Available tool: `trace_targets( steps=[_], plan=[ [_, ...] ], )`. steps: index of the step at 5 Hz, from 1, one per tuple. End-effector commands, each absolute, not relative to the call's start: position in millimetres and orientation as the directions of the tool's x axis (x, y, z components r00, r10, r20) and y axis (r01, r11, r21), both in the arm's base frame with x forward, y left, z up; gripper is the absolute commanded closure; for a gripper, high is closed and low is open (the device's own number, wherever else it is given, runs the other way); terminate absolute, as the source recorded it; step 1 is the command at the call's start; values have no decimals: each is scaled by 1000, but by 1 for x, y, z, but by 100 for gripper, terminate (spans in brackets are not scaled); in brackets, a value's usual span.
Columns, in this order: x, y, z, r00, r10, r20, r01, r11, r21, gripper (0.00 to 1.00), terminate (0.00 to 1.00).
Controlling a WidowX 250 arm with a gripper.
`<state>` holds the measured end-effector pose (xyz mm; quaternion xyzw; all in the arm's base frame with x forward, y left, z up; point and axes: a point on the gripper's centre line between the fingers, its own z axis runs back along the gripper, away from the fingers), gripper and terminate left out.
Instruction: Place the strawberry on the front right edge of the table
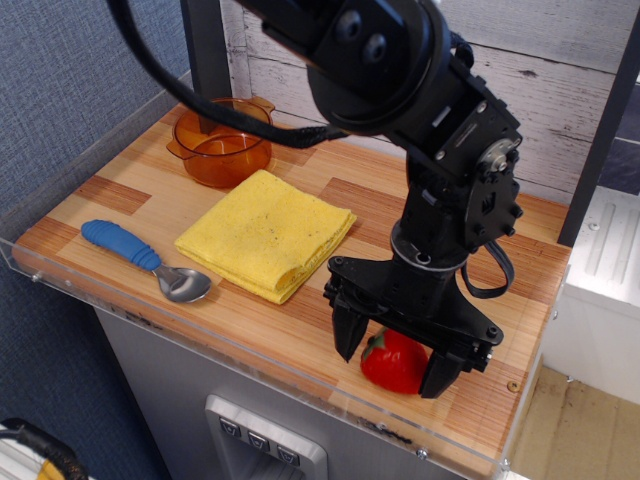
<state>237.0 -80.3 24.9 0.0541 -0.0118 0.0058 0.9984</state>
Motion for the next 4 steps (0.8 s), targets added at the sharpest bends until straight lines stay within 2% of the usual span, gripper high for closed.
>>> trace_targets(
  steps=[1,3,4],
  plan=[
    [246,-80,64,997,20,77,-29,994,110,0,0],
    [270,-78,111,994,33,101,-46,990,136,0,0],
    [289,-81,118,991,7,132,-26,990,136,0,0]
  ],
)
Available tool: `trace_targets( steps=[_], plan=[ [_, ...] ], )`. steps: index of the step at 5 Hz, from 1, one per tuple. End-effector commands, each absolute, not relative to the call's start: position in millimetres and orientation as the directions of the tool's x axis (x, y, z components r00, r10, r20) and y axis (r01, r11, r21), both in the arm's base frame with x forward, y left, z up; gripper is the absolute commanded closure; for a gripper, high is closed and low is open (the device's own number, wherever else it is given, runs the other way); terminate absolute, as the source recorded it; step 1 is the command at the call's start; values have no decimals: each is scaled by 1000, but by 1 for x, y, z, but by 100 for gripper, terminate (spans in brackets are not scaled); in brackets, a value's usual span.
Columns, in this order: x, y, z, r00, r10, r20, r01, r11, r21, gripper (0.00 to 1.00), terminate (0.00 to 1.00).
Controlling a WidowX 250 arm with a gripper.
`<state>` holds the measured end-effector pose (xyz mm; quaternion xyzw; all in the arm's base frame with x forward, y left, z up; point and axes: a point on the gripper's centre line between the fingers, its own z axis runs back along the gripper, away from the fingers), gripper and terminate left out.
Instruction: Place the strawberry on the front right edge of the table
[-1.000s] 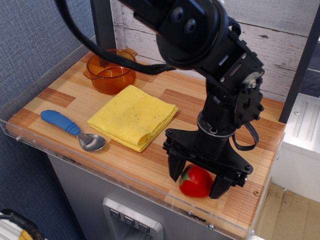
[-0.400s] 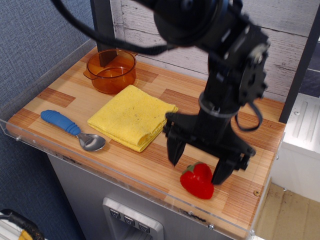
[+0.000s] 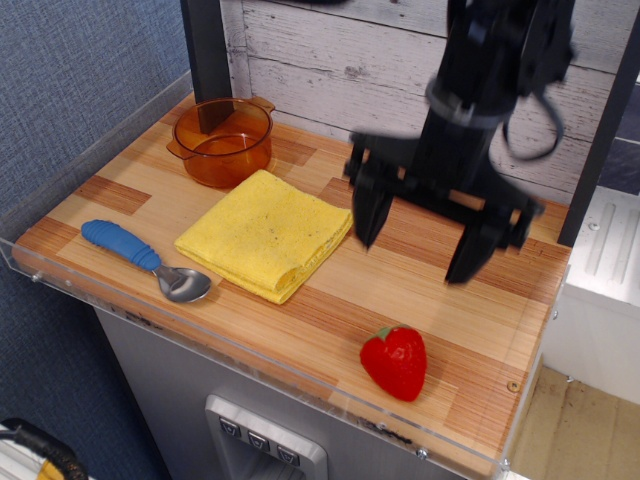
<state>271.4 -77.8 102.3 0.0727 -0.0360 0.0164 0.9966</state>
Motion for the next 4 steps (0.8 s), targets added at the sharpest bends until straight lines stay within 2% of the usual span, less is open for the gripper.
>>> trace_targets(
  steps=[1,3,4],
  plan=[
    [313,-98,123,986,-57,156,41,994,103,0,0],
    [342,-117,143,971,-113,213,95,991,90,0,0],
    [349,-124,147,957,-171,233,156,984,82,0,0]
  ],
)
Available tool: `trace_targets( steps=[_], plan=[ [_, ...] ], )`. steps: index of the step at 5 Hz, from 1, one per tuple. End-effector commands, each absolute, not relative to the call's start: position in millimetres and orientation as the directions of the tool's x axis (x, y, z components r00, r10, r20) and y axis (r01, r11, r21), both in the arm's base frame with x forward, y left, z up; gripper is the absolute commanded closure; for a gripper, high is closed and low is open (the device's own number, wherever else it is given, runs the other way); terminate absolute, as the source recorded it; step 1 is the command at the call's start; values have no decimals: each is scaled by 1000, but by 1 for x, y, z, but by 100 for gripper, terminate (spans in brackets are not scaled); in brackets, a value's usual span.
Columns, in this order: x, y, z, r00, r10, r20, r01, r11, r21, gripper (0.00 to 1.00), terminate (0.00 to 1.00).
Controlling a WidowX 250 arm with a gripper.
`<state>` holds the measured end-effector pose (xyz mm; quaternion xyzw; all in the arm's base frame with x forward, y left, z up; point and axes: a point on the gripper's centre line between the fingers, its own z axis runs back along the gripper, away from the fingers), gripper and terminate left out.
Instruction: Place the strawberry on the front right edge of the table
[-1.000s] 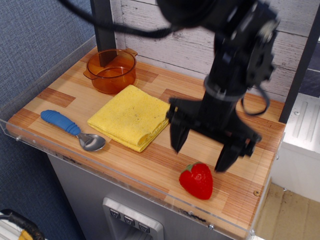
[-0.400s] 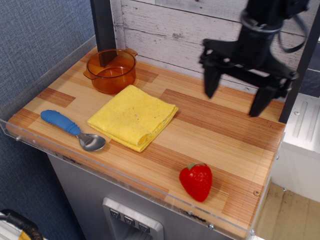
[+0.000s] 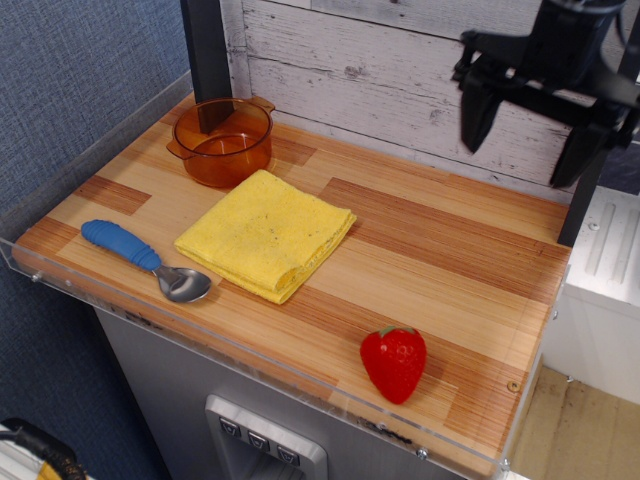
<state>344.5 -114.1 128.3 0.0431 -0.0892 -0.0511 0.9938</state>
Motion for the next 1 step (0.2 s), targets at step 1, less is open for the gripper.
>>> trace_targets(
  steps=[1],
  plan=[
    [349,-124,147,957,-171,233,156,984,82,0,100]
  ],
)
